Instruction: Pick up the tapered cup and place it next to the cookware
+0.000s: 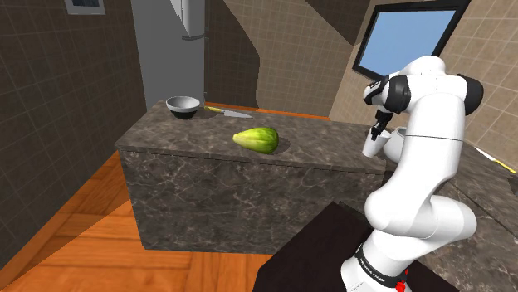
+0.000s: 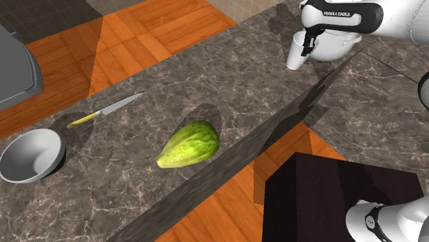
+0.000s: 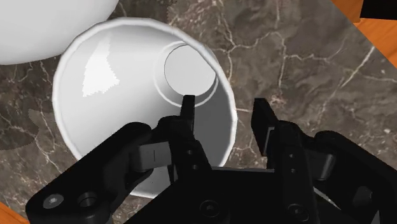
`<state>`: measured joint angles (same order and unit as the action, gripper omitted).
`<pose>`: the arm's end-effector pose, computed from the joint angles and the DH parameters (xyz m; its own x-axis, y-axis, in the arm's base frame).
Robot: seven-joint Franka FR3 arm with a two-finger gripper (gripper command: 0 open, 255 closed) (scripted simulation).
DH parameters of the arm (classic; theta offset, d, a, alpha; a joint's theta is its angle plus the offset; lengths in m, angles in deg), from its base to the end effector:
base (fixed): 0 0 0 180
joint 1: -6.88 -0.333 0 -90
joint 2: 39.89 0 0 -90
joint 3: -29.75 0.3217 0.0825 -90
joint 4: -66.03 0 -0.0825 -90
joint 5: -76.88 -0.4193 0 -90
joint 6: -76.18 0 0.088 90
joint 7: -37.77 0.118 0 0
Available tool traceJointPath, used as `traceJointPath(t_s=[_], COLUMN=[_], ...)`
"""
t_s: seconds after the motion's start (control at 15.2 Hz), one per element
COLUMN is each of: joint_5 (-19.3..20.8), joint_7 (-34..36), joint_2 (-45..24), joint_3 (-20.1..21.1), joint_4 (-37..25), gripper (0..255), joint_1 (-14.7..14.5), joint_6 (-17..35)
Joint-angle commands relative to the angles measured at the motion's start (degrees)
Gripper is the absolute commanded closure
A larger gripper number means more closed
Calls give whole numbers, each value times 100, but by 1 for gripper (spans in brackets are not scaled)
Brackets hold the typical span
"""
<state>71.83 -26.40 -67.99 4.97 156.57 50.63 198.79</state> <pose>0.3069 -0.6593 0.3648 0.9961 -0.0672 -0.0580 -0.0576 -0.9864 0.1542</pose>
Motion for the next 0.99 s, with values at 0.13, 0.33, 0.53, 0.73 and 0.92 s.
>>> traceJointPath(t_s=[0.13,0.33,0.53,0.73,0.92], joint_5=[0,38,133,134,134], joint_7=[0,22,79,79,79], joint_2=[1,92,313,313,313], joint_3=[0,-19,-60,-60,-60], joint_4=[0,-61,-277,-277,-277], gripper=[0,0,0,0,0], joint_1=[0,-28,-96,-95,-95], joint_6=[1,-146,-573,-573,-573])
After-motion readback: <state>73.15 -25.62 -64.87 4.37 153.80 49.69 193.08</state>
